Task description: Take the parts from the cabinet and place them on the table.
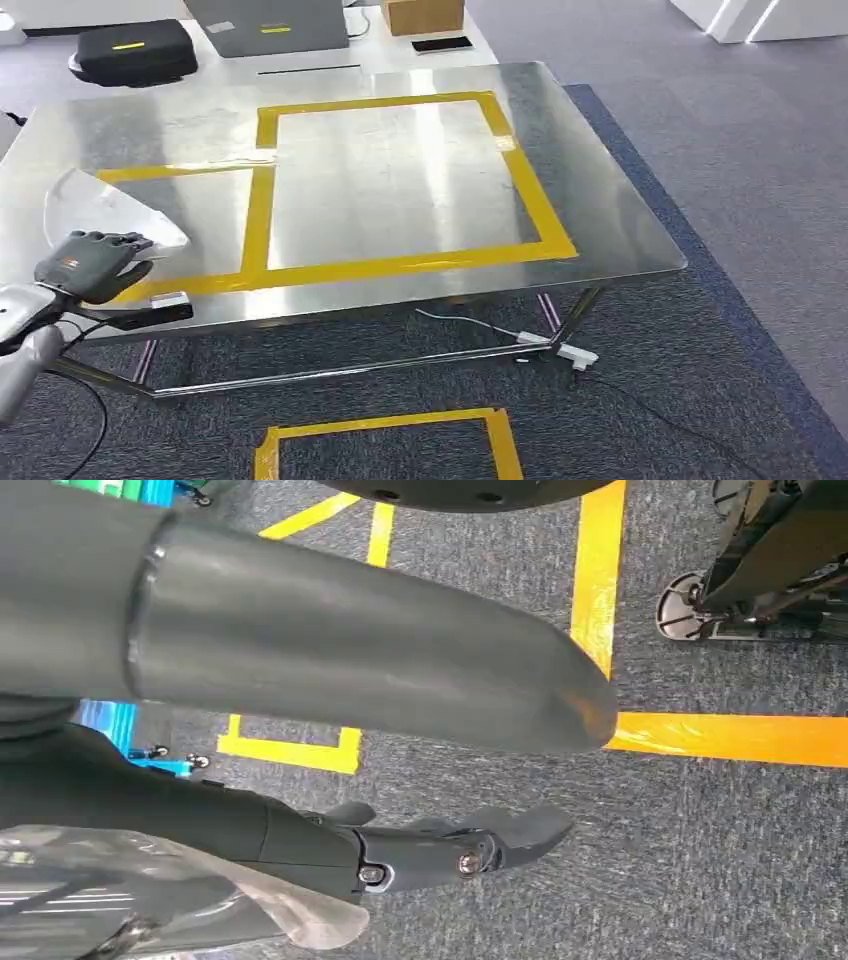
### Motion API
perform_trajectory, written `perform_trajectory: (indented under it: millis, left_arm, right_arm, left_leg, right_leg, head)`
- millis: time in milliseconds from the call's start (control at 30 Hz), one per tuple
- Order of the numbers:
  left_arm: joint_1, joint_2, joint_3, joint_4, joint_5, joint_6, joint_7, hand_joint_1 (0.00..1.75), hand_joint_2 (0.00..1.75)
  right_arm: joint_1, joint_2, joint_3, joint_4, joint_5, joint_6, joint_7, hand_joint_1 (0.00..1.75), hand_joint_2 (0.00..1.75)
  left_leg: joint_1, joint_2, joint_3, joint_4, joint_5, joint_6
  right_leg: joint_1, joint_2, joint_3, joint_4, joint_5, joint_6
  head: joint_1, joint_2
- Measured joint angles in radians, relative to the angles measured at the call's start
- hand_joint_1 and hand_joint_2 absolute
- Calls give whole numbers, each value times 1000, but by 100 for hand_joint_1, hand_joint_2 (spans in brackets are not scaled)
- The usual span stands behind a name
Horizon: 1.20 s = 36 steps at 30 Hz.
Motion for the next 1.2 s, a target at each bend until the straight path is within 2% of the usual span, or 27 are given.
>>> perform_trajectory:
  millis: [133,200,267,300,333,367,500,633,667,1200]
  left_arm:
    - [0,0,0,0,10,-3,-6,175,175]
    - [0,-37,3,0,57,-43,-23,175,175]
    - [0,-43,3,-2,59,-45,-20,175,175]
    - [0,-46,3,-3,59,-45,-20,0,0]
    - [0,-48,4,-4,60,-43,-20,0,0]
    - [0,-51,5,-6,59,-40,-18,0,175]
    - [0,-63,8,-13,41,-22,-2,0,175]
    - [-1,-86,17,-23,41,-32,15,0,175]
    - [-1,-92,19,-25,41,-35,16,0,0]
    - [-6,-126,75,-42,43,-45,42,0,0]
  right_arm:
    - [0,0,0,0,0,0,0,0,0]
    - [-1,0,13,0,9,-2,1,0,0]
    - [0,0,15,0,10,-2,3,0,0]
    - [1,0,15,0,10,-2,3,0,0]
    - [1,0,15,0,10,-3,3,0,0]
    - [1,0,16,0,11,-4,3,0,0]
    - [1,0,16,0,10,-5,5,0,0]
    - [1,0,16,0,12,-6,10,0,0]
    - [1,0,16,0,12,-6,10,0,0]
    - [1,0,17,0,12,-7,21,0,0]
  left_leg:
    - [0,0,0,0,0,0]
    - [0,0,0,0,0,0]
    - [0,0,0,0,0,0]
    - [0,0,0,0,0,0]
    - [0,0,0,0,0,0]
    - [0,0,0,0,0,0]
    - [0,0,0,0,0,0]
    - [0,0,0,0,0,0]
    - [0,0,0,0,0,0]
    - [0,0,0,0,0,0]
  right_leg:
    - [0,0,0,0,0,0]
    - [0,0,0,0,0,0]
    - [0,1,0,0,0,0]
    - [0,1,0,0,0,0]
    - [0,0,0,0,0,0]
    - [0,0,0,0,0,0]
    - [0,0,0,0,0,0]
    - [0,0,0,0,0,0]
    - [0,0,0,0,0,0]
    - [0,0,0,0,0,0]
  head:
    - [0,0]
    - [0,0]
    - [0,0]
    - [0,0]
    - [0,0]
    - [0,0]
    - [0,0]
    - [0,0]
    - [0,0]
    - [0,0]
